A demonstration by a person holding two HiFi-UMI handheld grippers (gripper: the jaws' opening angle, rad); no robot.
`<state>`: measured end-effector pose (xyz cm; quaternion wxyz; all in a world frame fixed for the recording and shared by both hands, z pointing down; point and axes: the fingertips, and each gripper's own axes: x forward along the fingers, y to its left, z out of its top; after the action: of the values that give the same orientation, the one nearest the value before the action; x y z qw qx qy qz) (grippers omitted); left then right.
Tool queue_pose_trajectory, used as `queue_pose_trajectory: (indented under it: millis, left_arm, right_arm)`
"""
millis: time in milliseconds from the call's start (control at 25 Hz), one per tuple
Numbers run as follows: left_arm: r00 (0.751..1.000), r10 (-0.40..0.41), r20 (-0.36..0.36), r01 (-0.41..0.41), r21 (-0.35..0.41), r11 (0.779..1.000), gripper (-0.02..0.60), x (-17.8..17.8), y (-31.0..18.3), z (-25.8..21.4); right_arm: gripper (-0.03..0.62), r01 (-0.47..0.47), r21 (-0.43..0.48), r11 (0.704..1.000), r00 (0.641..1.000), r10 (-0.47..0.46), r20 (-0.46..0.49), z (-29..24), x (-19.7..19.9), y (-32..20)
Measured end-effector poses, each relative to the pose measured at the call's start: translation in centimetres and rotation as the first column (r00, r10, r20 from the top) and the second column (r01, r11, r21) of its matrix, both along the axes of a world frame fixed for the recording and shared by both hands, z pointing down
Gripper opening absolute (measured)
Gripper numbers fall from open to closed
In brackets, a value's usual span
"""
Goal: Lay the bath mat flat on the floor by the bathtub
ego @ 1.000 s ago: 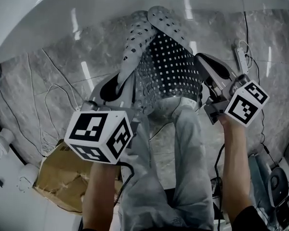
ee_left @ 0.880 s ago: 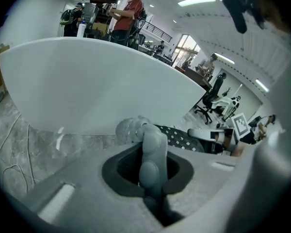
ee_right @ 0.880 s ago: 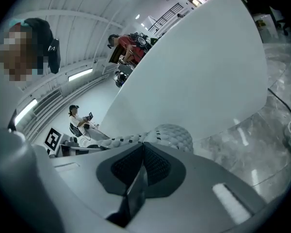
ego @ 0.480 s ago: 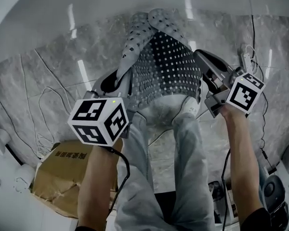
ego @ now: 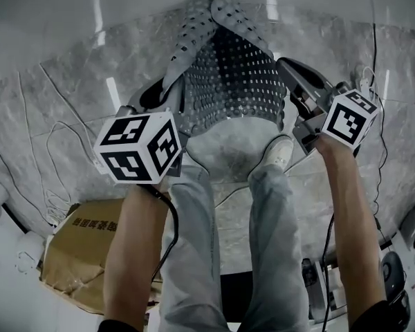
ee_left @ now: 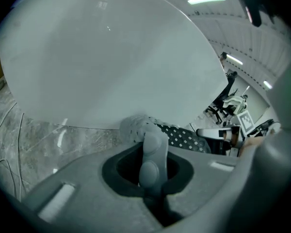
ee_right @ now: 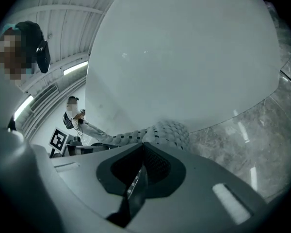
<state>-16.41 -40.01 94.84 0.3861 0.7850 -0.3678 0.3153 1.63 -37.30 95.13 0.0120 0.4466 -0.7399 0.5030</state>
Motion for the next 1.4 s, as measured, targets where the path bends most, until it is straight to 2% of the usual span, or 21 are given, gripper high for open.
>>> queue_pose_trajectory:
  millis: [240, 480, 680, 840, 920, 1080, 1240, 1400]
  left_arm:
    - [0.999, -0.013, 0.046, 0.013, -0.014, 1.0, 0.02, -2.1, 0.1, 4.6]
    - [0.994, -0.048, 0.097, 0.052, -0.041, 0.998, 0.021, -4.8, 0.6, 7.3]
    - [0.985, -0.119, 0.127, 0.131, -0.088, 0.987, 0.023, -6.9, 1.2, 10.0]
    - [0.982, -0.082, 0.17, 0.099, -0.098, 0.99, 0.025, -7.8, 1.7, 12.0]
    - [0.98, -0.057, 0.189, 0.082, -0.129, 0.988, 0.029, -8.5, 2.2, 13.5]
    - [0.959, -0.093, 0.267, 0.144, -0.178, 0.974, 0.029, -10.9, 3.3, 15.6]
    - [0.95, -0.111, 0.291, 0.172, -0.193, 0.966, 0.029, -13.4, 3.5, 16.8]
    - [0.944, -0.106, 0.311, 0.177, -0.211, 0.961, 0.03, -15.4, 3.7, 18.9]
  right_arm:
    - [0.012, 0.013, -0.065, 0.998, 1.0, -0.015, -0.026, 4.6, -0.8, 1.3]
    - [0.012, 0.015, -0.108, 0.994, 0.998, -0.021, -0.057, 6.9, -0.6, 2.6]
    - [0.011, 0.02, -0.147, 0.989, 0.994, -0.035, -0.099, 8.9, 0.8, 3.7]
    - [0.011, 0.04, -0.185, 0.982, 0.987, -0.068, -0.148, 10.8, 1.7, 4.3]
    - [0.011, 0.027, -0.207, 0.978, 0.981, -0.066, -0.182, 11.9, 2.0, 4.6]
    - [0.011, 0.001, -0.264, 0.964, 0.965, -0.07, -0.253, 14.0, 3.2, 5.6]
    - [0.011, 0.005, -0.288, 0.958, 0.949, -0.095, -0.299, 15.3, 3.7, 6.4]
    - [0.008, 0.007, -0.347, 0.938, 0.935, -0.129, -0.33, 17.9, 4.5, 7.9]
